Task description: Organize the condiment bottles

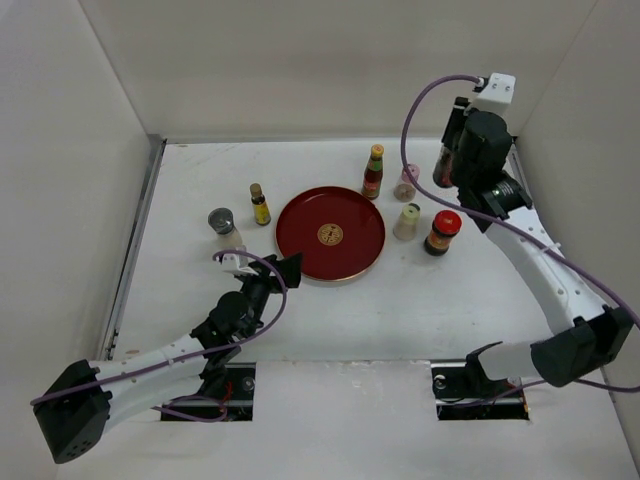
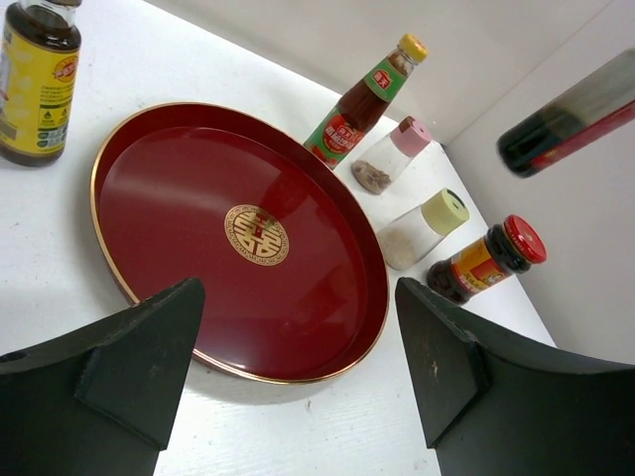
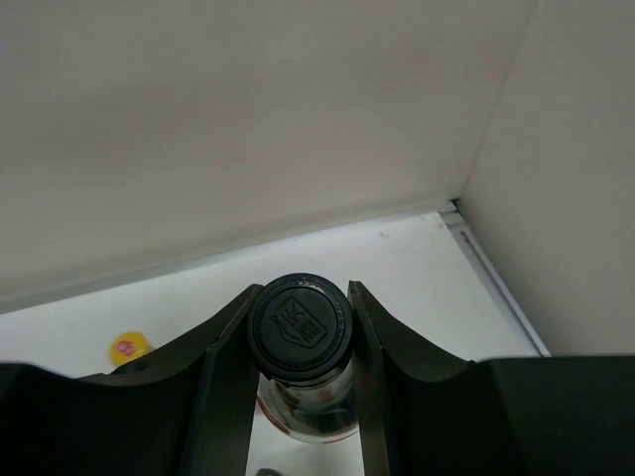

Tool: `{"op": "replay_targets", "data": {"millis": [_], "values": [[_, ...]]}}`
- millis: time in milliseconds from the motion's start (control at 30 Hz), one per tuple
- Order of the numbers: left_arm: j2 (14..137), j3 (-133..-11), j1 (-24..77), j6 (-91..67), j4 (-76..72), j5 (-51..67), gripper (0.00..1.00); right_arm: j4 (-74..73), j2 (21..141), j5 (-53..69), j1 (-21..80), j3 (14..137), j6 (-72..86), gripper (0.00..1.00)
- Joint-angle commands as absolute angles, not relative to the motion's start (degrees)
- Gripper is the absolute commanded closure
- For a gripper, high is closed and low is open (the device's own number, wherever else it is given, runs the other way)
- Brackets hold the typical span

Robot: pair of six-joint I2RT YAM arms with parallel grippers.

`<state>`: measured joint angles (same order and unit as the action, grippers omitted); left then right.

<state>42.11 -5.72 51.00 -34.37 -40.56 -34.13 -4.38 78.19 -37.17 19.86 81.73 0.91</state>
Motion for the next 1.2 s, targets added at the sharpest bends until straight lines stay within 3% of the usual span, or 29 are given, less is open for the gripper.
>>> {"op": "replay_targets", "data": {"millis": [0, 200, 433, 800, 1167], "values": [[41.5, -5.3, 50.4, -35.2, -43.3, -35.9, 0.24, 4.1, 74.4, -37.4, 26.9, 87.5, -1.7, 0.81], [40.2, -5.1, 49.7, -36.2, -40.8, -37.9, 0.24, 5.4, 79.1, -35.3, 37.8, 92.6, -2.2, 0.81], [39.4, -4.9, 48.9, -36.4, -40.1, -37.6, 0.24, 10.7, 92.7, -32.5, 44.8, 98.9, -1.2, 0.81], [38.6, -4.5, 48.2, -36.5, -39.3, -37.3, 0.23, 14.4, 111.1, -29.6, 45.3, 108.4, 0.3, 0.81], [38.9, -4.4, 47.8, -36.7, -39.5, -37.2, 0.23, 15.2, 113.3, -29.0, 43.3, 105.2, 3.9, 0.81]]}}
